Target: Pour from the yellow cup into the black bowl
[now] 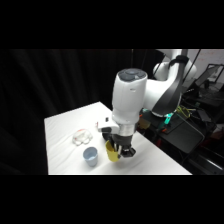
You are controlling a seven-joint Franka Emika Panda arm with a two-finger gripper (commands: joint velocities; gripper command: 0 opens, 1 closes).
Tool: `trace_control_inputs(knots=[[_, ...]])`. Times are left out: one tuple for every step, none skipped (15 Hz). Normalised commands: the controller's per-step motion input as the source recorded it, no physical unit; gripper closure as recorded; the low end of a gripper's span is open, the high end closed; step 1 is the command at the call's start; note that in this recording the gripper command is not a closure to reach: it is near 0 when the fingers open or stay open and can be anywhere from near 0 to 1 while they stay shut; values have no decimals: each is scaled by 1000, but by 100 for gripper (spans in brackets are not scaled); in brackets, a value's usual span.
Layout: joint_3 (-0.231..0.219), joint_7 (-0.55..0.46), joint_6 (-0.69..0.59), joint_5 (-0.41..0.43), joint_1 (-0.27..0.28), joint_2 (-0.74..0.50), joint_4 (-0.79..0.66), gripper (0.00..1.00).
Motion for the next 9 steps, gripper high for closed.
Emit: trace_control_inputs(knots=[[-40, -92, -175, 74, 48, 397, 438, 12], [-43, -125, -184, 101, 23, 394, 420, 12], [-54, -132, -172, 104, 20, 395, 383, 13], [-58, -134, -169, 108, 21, 370, 353, 13], [-77, -108, -156, 78, 44, 336, 314, 13], [-110, -61, -140, 34, 77, 299, 275, 13], [-113, -55, -176, 34, 84, 251, 260, 13], [-108, -55, -202, 47, 78, 201, 248, 13], [-103, -47, -214, 52, 78, 139, 228, 13]])
